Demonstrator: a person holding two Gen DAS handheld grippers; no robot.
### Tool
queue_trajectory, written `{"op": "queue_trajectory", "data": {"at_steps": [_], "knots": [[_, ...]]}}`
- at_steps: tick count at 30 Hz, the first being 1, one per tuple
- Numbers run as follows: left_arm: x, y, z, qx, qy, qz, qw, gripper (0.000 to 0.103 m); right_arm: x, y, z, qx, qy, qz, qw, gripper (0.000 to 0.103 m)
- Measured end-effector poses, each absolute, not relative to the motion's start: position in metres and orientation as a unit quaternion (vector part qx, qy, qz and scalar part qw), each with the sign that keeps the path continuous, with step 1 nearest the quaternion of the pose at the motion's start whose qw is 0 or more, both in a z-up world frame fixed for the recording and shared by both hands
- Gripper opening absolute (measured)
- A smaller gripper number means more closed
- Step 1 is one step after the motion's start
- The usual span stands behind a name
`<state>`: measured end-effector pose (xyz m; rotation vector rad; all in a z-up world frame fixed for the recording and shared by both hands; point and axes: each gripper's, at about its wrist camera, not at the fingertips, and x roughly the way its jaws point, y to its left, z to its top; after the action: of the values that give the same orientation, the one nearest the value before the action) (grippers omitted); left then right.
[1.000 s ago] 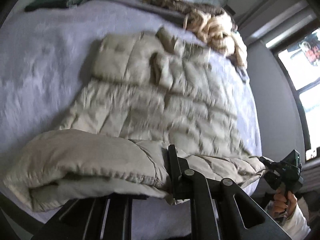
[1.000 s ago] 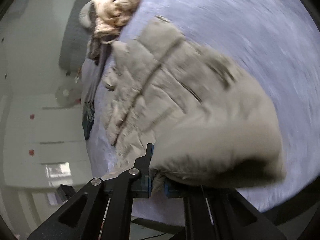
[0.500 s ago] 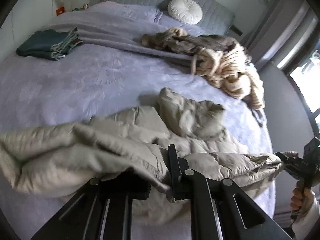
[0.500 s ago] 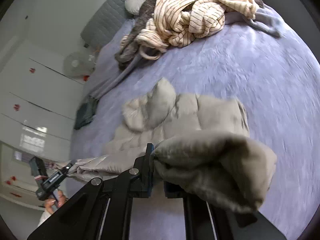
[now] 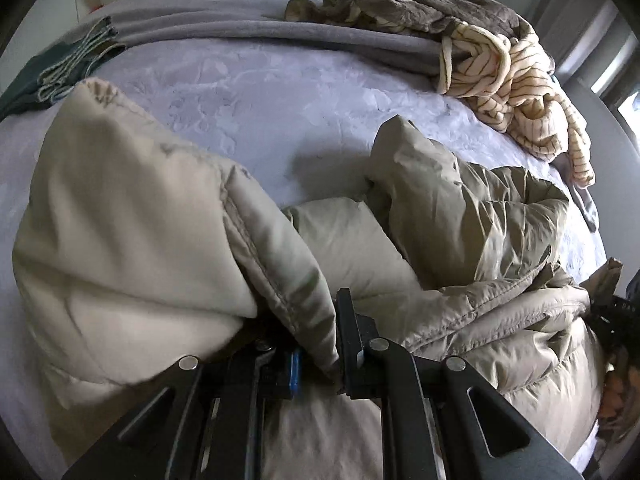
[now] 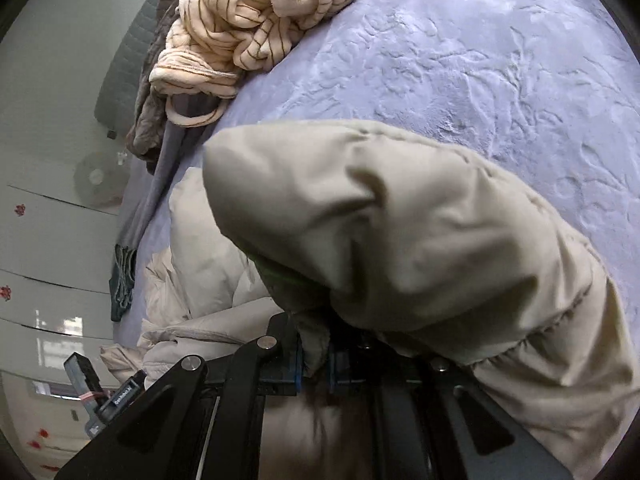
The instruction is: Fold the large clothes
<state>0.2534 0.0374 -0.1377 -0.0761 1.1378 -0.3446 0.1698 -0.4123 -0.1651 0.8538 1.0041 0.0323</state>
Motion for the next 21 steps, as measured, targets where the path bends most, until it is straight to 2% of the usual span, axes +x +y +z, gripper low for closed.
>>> {"op": "queue_trajectory", "data": {"at_steps": [2,3,4,5,6,7,9,10,11,12,13,15,21], "knots": [[0.249,0.042,-0.128,-0.042,0.532,-0.162,0.830,0.021,0.170,-0.411,-0.157,0.388,0.475,0.013,0.790,0.012],[0.245,0.046,-0.121,-0.050,0.528,-0.164,0.832,0.032,0.169,-0.409,-0.152,0.381,0.478,0.012,0.791,0.014],[0.238,0.053,-0.111,-0.059,0.517,-0.163,0.838,0.058,0.167,-0.407,-0.143,0.370,0.480,0.012,0.795,0.022],[0.231,0.059,-0.102,-0.063,0.505,-0.158,0.846,0.073,0.165,-0.405,-0.136,0.360,0.480,0.012,0.800,0.042],[0.223,0.066,-0.091,-0.063,0.487,-0.148,0.858,0.097,0.161,-0.402,-0.125,0.350,0.476,0.015,0.807,0.057],[0.212,0.073,-0.077,-0.059,0.459,-0.141,0.875,0.099,0.156,-0.399,-0.115,0.343,0.466,0.022,0.815,0.076],[0.202,0.079,-0.062,-0.050,0.441,-0.137,0.886,0.099,0.145,-0.392,-0.099,0.325,0.452,0.035,0.830,0.076],[0.199,0.081,-0.058,-0.055,0.440,-0.138,0.886,0.096,0.140,-0.383,-0.092,0.305,0.454,0.045,0.836,0.066],[0.198,0.081,-0.058,-0.065,0.444,-0.149,0.881,0.093,0.138,-0.374,-0.091,0.291,0.456,0.058,0.839,0.034],[0.198,0.077,-0.062,-0.074,0.451,-0.165,0.874,0.076,0.138,-0.364,-0.093,0.279,0.466,0.070,0.836,0.019],[0.200,0.070,-0.070,-0.075,0.467,-0.187,0.861,0.059,0.141,-0.352,-0.100,0.266,0.483,0.081,0.830,0.012],[0.202,0.044,-0.094,-0.070,0.498,-0.212,0.838,0.047,0.149,-0.334,-0.119,0.240,0.502,0.092,0.826,0.012],[0.225,-0.006,-0.143,-0.012,0.485,-0.180,0.856,0.047,0.192,-0.323,-0.163,0.218,0.499,0.076,0.835,0.000]]}}
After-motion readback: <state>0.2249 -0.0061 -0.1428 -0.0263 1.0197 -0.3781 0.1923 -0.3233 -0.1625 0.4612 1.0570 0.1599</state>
